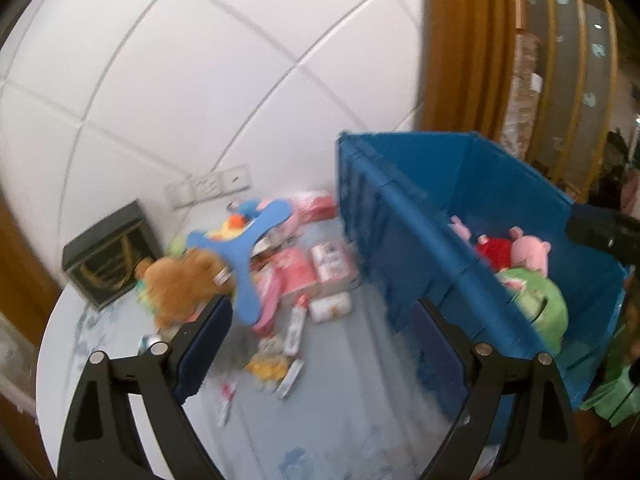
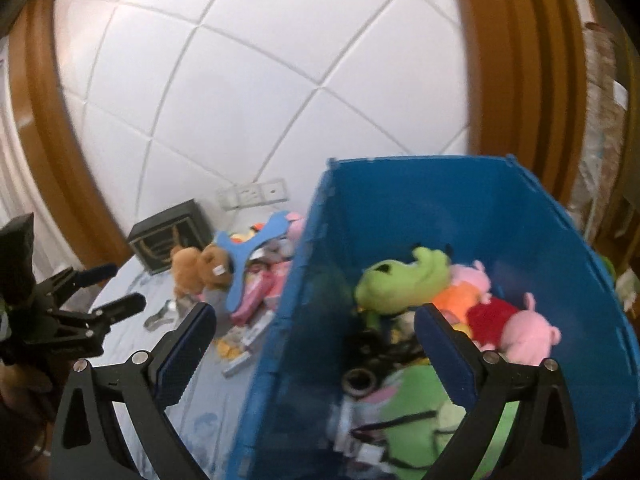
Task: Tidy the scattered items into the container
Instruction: 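Move both grippers back over the table toward the remaining items, then grasp the pink-capped tube with the left gripper while the right grasps a barcoded white box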
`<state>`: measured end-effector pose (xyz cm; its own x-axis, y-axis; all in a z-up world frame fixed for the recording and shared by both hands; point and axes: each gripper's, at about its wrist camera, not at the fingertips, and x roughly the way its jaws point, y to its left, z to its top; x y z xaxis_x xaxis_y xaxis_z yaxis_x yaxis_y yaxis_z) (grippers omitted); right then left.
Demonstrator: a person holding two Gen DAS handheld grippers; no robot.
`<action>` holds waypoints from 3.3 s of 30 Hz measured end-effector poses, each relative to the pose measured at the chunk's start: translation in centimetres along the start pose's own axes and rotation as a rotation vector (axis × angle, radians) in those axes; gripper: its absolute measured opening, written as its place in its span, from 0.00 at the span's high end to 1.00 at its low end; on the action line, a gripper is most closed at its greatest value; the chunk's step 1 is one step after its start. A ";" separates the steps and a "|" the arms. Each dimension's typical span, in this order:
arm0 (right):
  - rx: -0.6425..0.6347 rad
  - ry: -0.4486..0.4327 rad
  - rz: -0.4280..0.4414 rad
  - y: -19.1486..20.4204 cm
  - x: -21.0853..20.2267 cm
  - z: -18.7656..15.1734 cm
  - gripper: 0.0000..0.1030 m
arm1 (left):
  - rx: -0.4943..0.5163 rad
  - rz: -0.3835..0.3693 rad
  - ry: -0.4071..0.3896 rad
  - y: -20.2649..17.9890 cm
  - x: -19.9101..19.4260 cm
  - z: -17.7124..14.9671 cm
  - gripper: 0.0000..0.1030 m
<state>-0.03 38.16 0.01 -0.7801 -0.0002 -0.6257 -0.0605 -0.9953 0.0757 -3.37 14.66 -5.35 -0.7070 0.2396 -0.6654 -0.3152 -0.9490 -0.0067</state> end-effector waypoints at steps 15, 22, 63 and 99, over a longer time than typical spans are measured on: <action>-0.095 0.089 0.078 11.3 5.0 -2.0 0.02 | -0.095 0.070 0.163 10.8 1.4 -10.3 0.11; -0.127 0.169 0.081 15.5 9.8 -4.2 0.02 | -0.071 0.014 0.224 12.8 5.9 -13.6 0.16; 0.058 0.528 -0.115 16.1 37.4 -18.5 0.37 | -0.045 -0.110 0.334 17.2 20.6 -24.8 0.84; -0.036 0.525 0.043 20.7 26.8 -18.0 0.83 | -0.130 -0.023 0.227 16.8 8.8 -23.3 0.84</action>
<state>-11.00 15.77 -29.18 -0.3643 -0.0807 -0.9278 -0.0065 -0.9960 0.0892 -0.17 -3.98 -28.69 -0.5362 0.2229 -0.8141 -0.2352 -0.9658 -0.1096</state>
